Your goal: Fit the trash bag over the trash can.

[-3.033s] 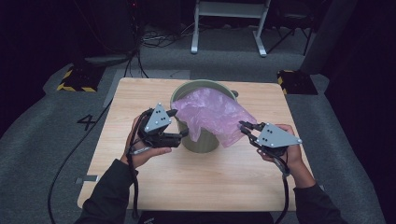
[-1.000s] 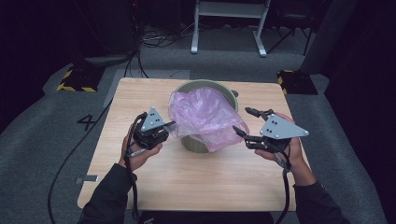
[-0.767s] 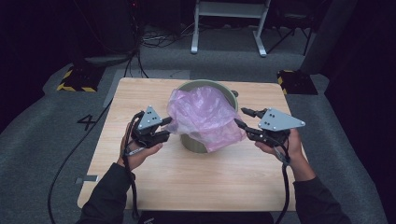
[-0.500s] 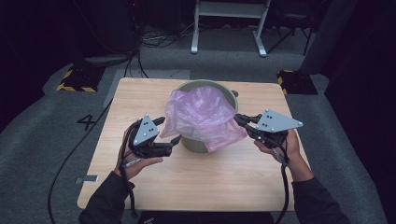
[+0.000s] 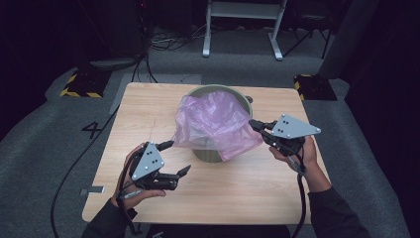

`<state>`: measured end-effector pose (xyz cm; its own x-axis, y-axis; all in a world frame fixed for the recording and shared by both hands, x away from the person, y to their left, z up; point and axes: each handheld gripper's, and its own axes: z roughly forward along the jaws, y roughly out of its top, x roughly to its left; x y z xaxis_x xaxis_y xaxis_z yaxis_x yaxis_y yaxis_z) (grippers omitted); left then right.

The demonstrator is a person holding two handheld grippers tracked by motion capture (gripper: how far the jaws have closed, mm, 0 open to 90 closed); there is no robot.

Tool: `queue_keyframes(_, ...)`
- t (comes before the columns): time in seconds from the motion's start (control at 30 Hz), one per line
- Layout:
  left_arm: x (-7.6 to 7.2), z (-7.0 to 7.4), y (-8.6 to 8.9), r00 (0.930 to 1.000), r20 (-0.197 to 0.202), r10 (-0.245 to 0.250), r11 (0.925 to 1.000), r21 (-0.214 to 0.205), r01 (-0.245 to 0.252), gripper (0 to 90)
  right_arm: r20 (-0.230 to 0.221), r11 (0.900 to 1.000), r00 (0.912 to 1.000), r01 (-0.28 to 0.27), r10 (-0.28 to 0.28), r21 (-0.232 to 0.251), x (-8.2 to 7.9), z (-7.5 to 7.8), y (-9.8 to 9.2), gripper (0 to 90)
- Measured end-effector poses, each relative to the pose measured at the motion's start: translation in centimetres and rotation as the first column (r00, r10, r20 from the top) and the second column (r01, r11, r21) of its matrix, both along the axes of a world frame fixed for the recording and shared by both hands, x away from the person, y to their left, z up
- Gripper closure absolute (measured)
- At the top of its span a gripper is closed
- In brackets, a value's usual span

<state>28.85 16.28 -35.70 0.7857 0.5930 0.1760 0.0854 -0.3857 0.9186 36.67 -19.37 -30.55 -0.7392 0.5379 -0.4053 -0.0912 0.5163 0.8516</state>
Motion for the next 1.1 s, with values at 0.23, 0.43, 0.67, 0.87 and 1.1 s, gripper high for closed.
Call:
queue_keyframes(0.23, -1.5, 0.4, -2.0, 0.9956, 0.012, -0.093, 0.9952, 0.033, 0.092, 20.8, 0.001, 1.0, 1.0, 0.004, -0.004, 0.002, 0.0, 0.1, 0.2, 90.0)
queue_keyframes(0.43, -0.9, 0.4, -3.9, 0.9927, 0.025, -0.118, 0.9919, 0.05, 0.117, 23.3, -0.005, 1.0, 1.0, 0.001, -0.001, 0.0, 0.0, 0.0, 0.2, 89.8)
queue_keyframes(0.67, 1.6, 0.8, -6.3, 0.9963, 0.029, -0.081, 0.995, 0.06, 0.079, 22.9, -0.013, 0.9999, 0.9998, -0.015, 0.015, -0.006, 0.0, 0.1, 0.4, 89.7)
queue_keyframes(0.87, 3.3, 0.7, -7.1, 0.9997, 0.025, 0.0, 0.9962, 0.087, -0.002, 33.8, -0.016, 0.9996, 0.9995, -0.025, 0.025, -0.007, -0.2, 0.1, 0.4, 89.6)
queue_keyframes(1.1, 4.7, 0.4, -6.7, 0.9975, 0.035, 0.061, 0.9869, 0.148, -0.065, 69.0, -0.017, 0.9997, 0.9996, -0.022, 0.022, -0.008, -0.3, 0.3, 0.1, 89.5)
